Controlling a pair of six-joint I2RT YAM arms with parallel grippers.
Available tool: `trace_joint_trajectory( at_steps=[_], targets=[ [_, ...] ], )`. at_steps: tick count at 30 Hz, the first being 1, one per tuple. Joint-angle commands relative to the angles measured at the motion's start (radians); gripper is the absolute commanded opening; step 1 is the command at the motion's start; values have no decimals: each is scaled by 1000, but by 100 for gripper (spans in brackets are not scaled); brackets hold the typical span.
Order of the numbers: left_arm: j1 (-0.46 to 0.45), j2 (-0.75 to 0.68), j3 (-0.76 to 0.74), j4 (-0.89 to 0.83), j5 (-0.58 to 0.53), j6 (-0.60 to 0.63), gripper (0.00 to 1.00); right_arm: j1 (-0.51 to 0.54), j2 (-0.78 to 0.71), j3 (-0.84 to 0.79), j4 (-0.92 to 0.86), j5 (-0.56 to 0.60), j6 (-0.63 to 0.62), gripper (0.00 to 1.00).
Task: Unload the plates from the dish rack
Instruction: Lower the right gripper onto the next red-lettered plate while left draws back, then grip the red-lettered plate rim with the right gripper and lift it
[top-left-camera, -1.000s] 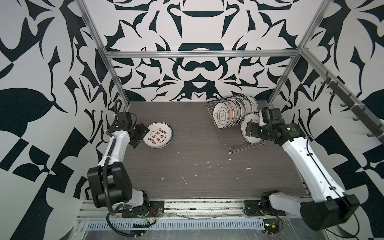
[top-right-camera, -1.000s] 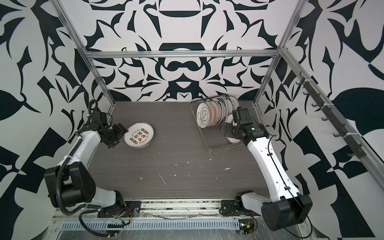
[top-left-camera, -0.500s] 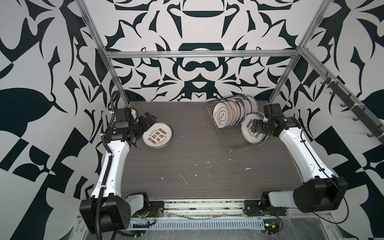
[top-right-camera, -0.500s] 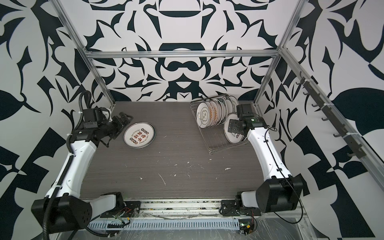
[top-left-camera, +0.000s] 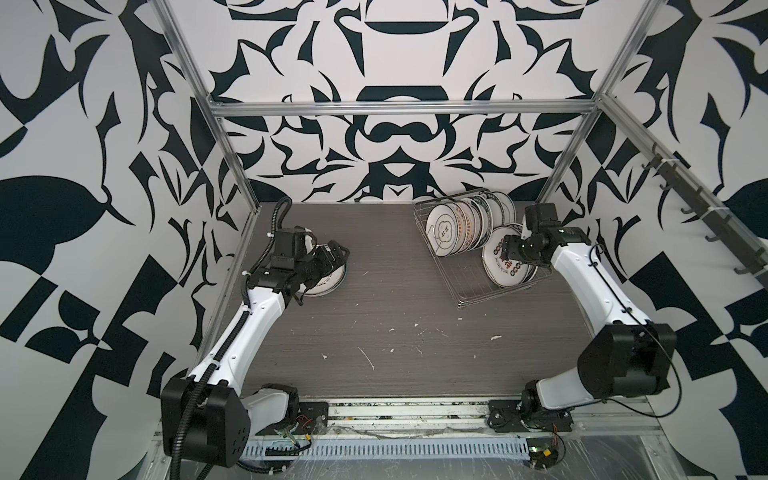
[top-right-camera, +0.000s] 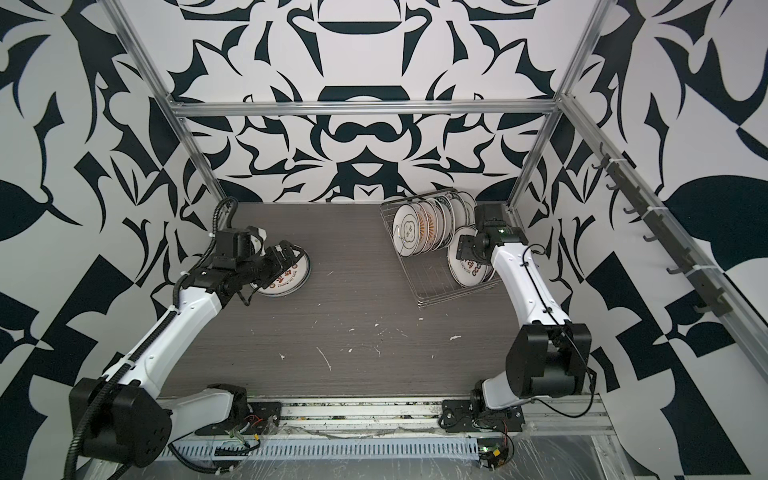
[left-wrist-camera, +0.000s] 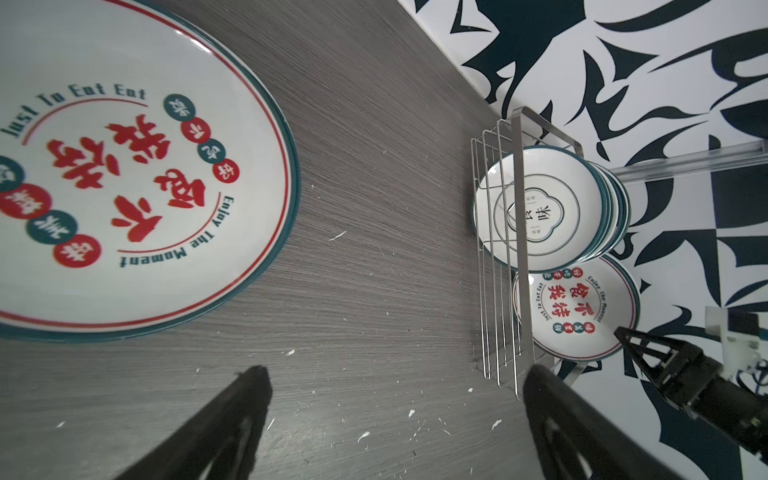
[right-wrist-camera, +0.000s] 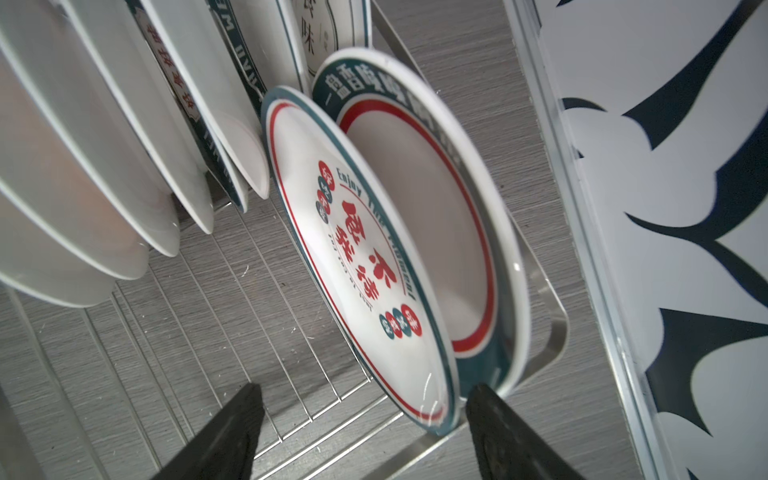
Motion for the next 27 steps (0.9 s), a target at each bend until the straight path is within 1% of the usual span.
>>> trace_joint_trajectory(
  at_steps=[1, 6, 9, 14, 19, 21, 23, 27],
  targets=[
    [-25, -2, -22, 49, -32, 15, 99, -10, 11, 26, 38, -6, -16, 78],
    [-35, -27, -75, 100, -102, -27, 99, -31, 28, -8, 76, -27, -43, 74],
    [-37, -26, -89, 102, -117, -44, 99, -48, 27, -38, 118, -68, -71, 67],
    [-37, -22, -85, 78, -155, -33, 99, -59, 45, -70, 162, -82, -130, 58],
    [-36, -1, -58, 36, -182, 4, 99, -66, 72, -82, 197, -109, -139, 49],
    [-36, 9, -53, 22, -193, 22, 99, -65, 78, -90, 213, -138, -140, 42],
    [-35, 16, -51, 16, -198, 29, 99, -66, 81, -95, 220, -150, -138, 38],
    [-35, 52, -26, -19, -162, 49, 99, -65, 79, -97, 212, -147, -139, 28]
  ],
)
